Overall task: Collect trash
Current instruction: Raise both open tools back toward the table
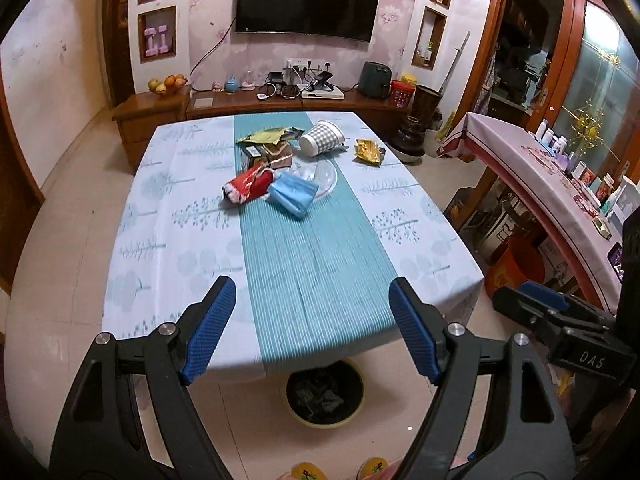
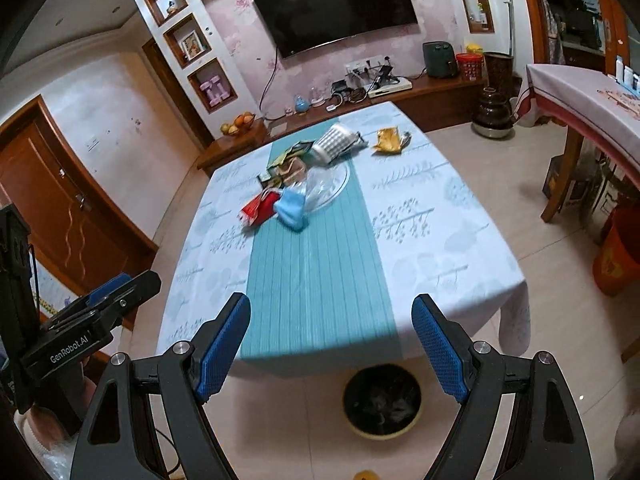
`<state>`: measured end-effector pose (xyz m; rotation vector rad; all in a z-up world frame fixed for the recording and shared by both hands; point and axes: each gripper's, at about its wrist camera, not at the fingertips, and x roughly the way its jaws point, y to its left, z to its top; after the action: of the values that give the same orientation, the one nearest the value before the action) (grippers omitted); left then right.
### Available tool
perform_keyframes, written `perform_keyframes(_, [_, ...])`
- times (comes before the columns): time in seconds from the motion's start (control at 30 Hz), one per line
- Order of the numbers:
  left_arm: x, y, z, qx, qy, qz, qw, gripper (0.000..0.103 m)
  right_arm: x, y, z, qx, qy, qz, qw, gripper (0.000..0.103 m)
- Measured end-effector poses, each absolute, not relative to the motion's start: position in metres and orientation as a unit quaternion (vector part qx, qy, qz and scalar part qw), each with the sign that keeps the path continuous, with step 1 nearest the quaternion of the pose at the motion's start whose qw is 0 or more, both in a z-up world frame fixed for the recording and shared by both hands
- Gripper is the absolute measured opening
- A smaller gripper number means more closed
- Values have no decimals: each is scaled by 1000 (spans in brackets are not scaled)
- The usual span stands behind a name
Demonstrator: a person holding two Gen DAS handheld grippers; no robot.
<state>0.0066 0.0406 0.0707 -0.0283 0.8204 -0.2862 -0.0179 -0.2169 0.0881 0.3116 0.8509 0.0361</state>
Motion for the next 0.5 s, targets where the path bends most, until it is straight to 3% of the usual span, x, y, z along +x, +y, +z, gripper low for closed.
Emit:
perform_keyframes(0.27, [75, 34, 52, -58, 428, -128, 893, 77, 72, -260, 64, 147, 422, 22, 895, 84])
perform_keyframes(0.5, [166, 23, 1, -109, 486, -83, 863, 76, 199, -312, 21, 153, 465, 51, 871, 84])
